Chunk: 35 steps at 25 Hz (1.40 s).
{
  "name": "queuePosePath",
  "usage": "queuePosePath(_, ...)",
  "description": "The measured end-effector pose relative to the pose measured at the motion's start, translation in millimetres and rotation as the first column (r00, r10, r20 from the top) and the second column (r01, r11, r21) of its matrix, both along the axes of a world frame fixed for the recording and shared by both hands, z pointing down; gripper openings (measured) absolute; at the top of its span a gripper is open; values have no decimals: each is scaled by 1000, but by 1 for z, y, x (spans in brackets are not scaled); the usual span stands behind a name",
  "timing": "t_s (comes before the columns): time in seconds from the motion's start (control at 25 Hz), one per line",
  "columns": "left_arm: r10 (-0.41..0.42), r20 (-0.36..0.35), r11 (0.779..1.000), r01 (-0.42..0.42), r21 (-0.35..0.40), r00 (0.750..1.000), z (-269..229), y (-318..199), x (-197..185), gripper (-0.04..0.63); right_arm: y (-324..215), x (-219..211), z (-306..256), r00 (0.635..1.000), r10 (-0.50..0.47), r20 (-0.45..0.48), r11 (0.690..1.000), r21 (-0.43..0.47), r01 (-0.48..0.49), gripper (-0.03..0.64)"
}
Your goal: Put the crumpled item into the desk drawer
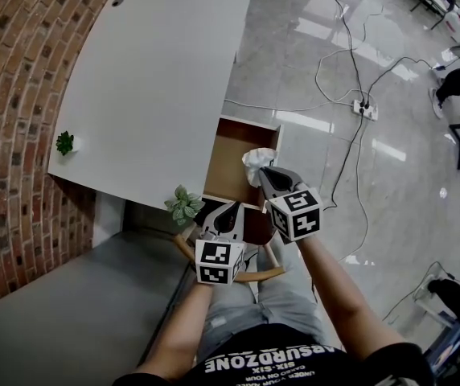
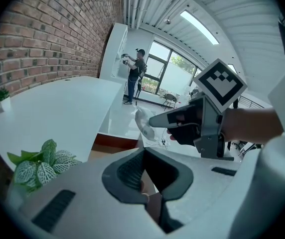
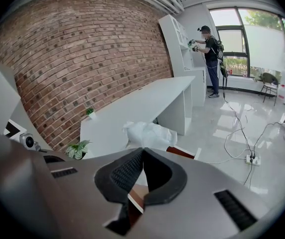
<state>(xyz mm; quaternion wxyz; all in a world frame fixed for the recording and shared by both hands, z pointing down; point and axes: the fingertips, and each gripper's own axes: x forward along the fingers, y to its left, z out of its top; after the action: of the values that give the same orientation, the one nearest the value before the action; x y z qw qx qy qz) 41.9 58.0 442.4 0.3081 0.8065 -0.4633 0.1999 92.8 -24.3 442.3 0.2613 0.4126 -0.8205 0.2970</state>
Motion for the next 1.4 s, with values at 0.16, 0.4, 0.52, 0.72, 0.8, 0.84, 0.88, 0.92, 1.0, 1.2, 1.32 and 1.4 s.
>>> queuePosePath(0.16,-5,1,1000,5,-3,1000,6,1,0,5,-3,0,3,1000,-2,1,1000,4,2,0)
queuePosePath(0.4,-13,2,1000,13,-9,1000,15,2,0,5,-3,-2,12,1000,-11,4,1000,-4,11,0)
queuePosePath(0.52,-16,3,1000,16,-8,1000,19,1,-1,5,-4,-5,15,1000,-24,1,1000,-3,24,0)
queuePosePath(0.72,-32,2,999,32,-15,999,27,1,-4,5,-5,-8,23,999,-41,0,999,-5,41,0)
queuePosePath(0.8,-40,3,999,40,-18,999,32,1,-5,5,-6,-10,26,999,-48,-1,999,-5,48,0)
queuePosePath(0.84,-43,3,999,43,-20,999,34,2,-6,5,-7,-11,28,999,-52,-1,999,-5,52,0)
queuePosePath(0.88,-45,4,999,45,-21,999,36,2,-6,5,-7,-12,30,998,-56,-2,998,-5,56,0)
queuePosePath(0.92,-48,5,999,48,-23,999,38,2,-7,5,-7,-13,32,998,-61,-3,998,-6,61,0)
queuePosePath(1.0,-54,5,998,54,-28,999,42,2,-8,5,-7,-15,38,997,-72,-9,997,-12,72,0)
queuePosePath(1.2,-66,11,997,67,-32,998,47,2,-9,5,-8,-18,45,995,-94,-16,995,-25,94,0)
queuePosePath(1.32,-76,13,996,76,-36,997,50,3,-9,5,-8,-19,51,994,-110,-21,993,-32,110,-1)
queuePosePath(1.4,-82,15,996,82,-40,997,53,3,-10,5,-8,-20,54,992,-124,-25,992,-37,123,0)
